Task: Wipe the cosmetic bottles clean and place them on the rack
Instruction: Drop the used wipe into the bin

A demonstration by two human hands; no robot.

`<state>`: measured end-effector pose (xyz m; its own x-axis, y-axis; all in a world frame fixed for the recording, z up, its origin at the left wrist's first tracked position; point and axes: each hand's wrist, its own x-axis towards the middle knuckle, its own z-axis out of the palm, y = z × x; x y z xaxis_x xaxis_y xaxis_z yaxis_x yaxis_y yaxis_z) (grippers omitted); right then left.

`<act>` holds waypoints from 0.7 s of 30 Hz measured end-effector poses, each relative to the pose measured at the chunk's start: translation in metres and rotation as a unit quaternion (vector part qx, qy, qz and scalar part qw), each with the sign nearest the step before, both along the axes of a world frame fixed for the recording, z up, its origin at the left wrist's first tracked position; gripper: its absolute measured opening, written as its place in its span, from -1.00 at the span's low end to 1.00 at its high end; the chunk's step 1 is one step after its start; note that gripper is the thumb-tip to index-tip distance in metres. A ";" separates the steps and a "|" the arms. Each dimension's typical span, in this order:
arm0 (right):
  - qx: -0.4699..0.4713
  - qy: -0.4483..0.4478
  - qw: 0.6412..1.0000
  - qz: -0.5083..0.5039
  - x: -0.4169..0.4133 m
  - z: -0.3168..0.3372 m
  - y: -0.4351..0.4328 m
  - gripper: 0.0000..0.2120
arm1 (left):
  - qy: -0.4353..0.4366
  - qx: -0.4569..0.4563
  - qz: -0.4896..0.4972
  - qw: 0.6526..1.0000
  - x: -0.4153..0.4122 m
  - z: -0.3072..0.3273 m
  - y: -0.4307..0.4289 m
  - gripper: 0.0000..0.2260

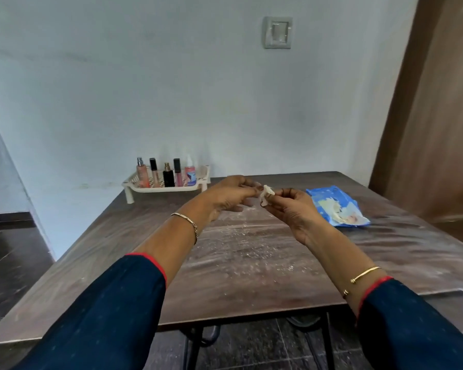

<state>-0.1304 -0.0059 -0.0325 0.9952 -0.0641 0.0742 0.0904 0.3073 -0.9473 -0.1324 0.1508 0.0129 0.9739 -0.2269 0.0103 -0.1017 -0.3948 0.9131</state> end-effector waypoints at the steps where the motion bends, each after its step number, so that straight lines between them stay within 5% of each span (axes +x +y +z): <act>1: -0.002 -0.003 1.000 0.000 -0.008 0.000 -0.011 -0.83 | 0.001 -0.002 -0.020 1.000 -0.008 -0.002 -0.012 -0.77; 13: -0.081 0.040 0.994 -0.064 -0.114 -0.022 -0.175 -0.94 | 0.041 -0.060 -0.146 0.987 -0.061 -0.046 -0.172 -0.91; 21: -0.084 0.107 0.981 -0.138 -0.220 -0.094 -0.292 -0.92 | 0.091 0.001 -0.302 0.949 -0.112 -0.113 -0.285 -0.93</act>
